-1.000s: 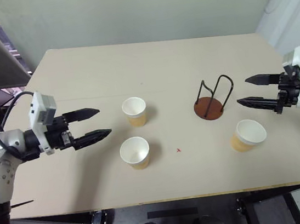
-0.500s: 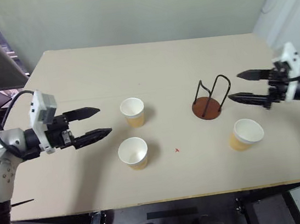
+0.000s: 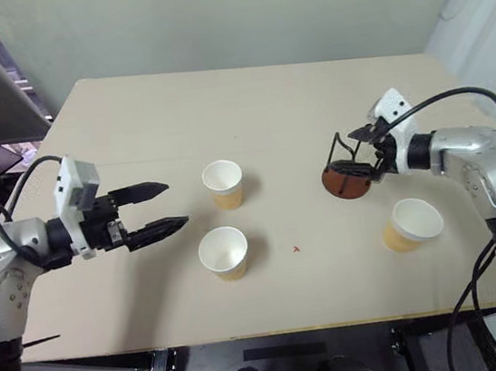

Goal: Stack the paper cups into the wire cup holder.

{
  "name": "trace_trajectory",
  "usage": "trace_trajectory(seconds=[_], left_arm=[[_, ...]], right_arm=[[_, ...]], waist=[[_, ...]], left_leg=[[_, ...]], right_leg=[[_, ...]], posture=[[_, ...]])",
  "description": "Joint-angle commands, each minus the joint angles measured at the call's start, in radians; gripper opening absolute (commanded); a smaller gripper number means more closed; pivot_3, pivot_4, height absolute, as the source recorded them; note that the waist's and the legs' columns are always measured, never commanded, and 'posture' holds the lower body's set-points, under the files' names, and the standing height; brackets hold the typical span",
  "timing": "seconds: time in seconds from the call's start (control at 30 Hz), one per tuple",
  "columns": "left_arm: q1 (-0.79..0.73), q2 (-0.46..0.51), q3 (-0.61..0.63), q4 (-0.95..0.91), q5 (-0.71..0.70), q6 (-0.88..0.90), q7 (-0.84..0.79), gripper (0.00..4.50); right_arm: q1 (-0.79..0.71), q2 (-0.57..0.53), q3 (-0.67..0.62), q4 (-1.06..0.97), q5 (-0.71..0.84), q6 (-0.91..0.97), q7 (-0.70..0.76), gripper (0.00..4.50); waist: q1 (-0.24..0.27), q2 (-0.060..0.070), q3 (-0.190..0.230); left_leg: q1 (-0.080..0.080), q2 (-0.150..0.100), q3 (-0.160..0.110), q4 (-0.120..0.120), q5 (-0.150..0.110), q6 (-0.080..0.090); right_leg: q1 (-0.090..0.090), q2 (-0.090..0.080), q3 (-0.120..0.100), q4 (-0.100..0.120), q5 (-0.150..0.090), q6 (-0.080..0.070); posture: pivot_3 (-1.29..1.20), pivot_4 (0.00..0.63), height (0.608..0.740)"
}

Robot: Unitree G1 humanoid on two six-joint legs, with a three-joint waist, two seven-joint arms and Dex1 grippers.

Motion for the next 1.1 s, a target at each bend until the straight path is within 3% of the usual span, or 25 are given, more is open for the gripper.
trace_trajectory(seconds=[0.03, 0.07, 0.43, 0.73, 0.87, 1.1], left_arm=[[0.002, 0.001, 0.038, -0.034, -0.014, -0.012, 0.003, 4.5], [0.004, 0.001, 0.039, -0.034, -0.014, -0.012, 0.003, 4.5], [-0.005, 0.007, 0.036, -0.028, -0.014, -0.012, -0.002, 4.5], [-0.059, 0.037, -0.003, -0.031, -0.01, -0.009, -0.069, 4.5], [-0.078, 0.081, -0.052, -0.061, -0.006, -0.007, -0.153, 4.5], [-0.127, 0.16, -0.153, -0.121, -0.004, -0.012, -0.314, 4.5]], right_arm=[[-0.031, 0.009, -0.004, 0.017, -0.035, -0.005, -0.034, 4.12], [-0.033, 0.012, -0.003, 0.019, -0.038, -0.007, -0.035, 3.92], [-0.023, 0.009, -0.004, -0.012, -0.029, 0.005, 0.002, 0.02], [0.016, -0.02, 0.012, -0.109, 0.013, -0.122, 0.186, 0.02], [0.015, -0.009, -0.013, -0.184, 0.123, -0.166, 0.329, 0.02], [0.057, -0.041, 0.079, -0.304, 0.195, -0.197, 0.535, 0.02]], waist=[[0.0, 0.0, 0.0], [0.0, 0.0, 0.0], [0.0, 0.0, 0.0], [0.001, 0.0, 0.0], [-0.001, 0.0, 0.0], [-0.002, 0.0, 0.0]], left_leg=[[0.0, 0.0, 0.0, 0.0, 0.0, 0.0], [0.0, 0.0, 0.0, 0.0, 0.0, 0.0], [0.0, 0.0, 0.001, 0.0, 0.0, 0.0], [-0.001, 0.0, 0.003, 0.0, 0.0, 0.0], [-0.001, 0.0, 0.004, 0.0, 0.0, 0.0], [-0.001, 0.0, 0.004, 0.001, 0.0, 0.0]], right_leg=[[0.0, 0.0, 0.0, 0.0, 0.0, 0.0], [0.0, 0.0, 0.0, 0.0, 0.0, 0.0], [0.0, 0.0, 0.0, 0.0, 0.0, 0.0], [0.0, 0.0, 0.0, 0.0, 0.0, 0.0], [0.0, 0.001, 0.0, 0.0, 0.0, 0.0], [0.0, 0.002, 0.0, -0.001, 0.0, 0.0]], posture=[[0.0, 0.15, 0.74], [0.0, 0.15, 0.74], [0.0, 0.15, 0.74], [0.0, 0.15, 0.74], [0.0, 0.15, 0.74], [0.0, 0.15, 0.74]])
